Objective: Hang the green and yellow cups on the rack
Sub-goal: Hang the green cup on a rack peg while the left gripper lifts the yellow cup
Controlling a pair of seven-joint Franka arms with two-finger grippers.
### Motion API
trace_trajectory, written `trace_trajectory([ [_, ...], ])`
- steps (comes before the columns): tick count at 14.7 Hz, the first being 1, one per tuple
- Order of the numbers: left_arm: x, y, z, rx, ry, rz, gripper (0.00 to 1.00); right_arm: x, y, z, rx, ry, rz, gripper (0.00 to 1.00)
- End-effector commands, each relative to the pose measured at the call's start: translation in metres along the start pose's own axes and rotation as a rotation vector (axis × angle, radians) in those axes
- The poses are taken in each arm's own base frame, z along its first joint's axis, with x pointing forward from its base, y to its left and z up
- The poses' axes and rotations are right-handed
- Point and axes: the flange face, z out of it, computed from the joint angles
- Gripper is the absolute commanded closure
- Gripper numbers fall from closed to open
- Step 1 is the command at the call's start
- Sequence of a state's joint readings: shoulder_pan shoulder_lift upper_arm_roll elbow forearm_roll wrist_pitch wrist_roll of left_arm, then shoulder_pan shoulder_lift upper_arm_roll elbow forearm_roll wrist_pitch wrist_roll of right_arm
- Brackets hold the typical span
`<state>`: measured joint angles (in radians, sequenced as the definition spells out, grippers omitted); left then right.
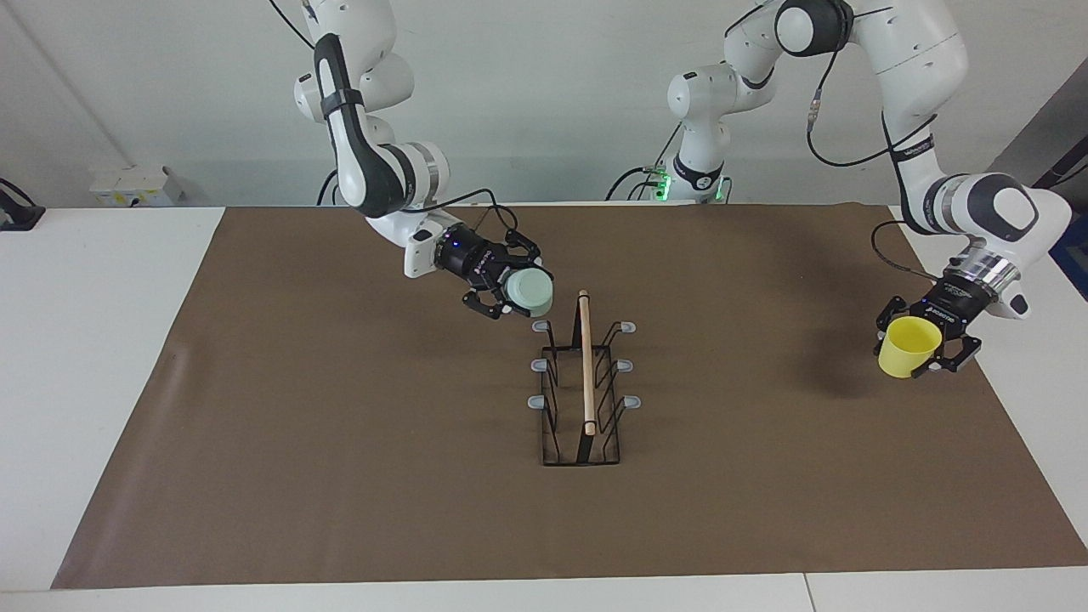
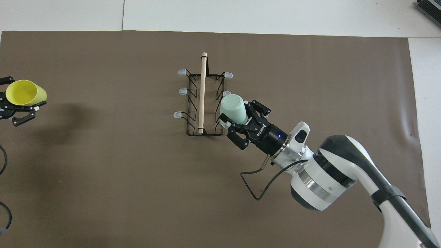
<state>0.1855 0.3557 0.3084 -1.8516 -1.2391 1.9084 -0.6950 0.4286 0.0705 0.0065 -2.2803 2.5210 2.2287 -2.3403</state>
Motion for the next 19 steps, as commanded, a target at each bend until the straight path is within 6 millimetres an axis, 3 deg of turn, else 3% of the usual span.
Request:
trace_trajectory([
  [1,-0.041,0.005,0.011,0.067,0.065,0.056,1.00,-0.027,0.005,0.007,0.003,0.046,-0.022,1.00],
  [2,-0.058,0.006,0.016,0.092,0.106,0.091,1.00,-0.039,0.009,0.009,0.010,0.052,-0.024,1.00],
  [4,-0.093,0.005,0.026,0.135,0.175,0.162,1.00,-0.041,0.009,0.008,0.006,0.044,-0.025,1.00],
  [9,-0.156,-0.002,0.050,0.228,0.327,0.245,1.00,-0.047,0.013,0.007,-0.001,0.031,-0.060,1.00],
  [12,-0.199,-0.013,0.078,0.313,0.470,0.371,1.00,-0.032,0.016,0.012,0.007,0.076,-0.101,1.00],
  [14,-0.221,-0.021,0.095,0.342,0.562,0.418,1.00,-0.022,0.018,0.016,0.006,0.093,-0.116,1.00],
  [19,-0.260,-0.044,0.132,0.411,0.751,0.557,1.00,-0.028,0.016,0.019,-0.025,0.100,-0.126,1.00],
])
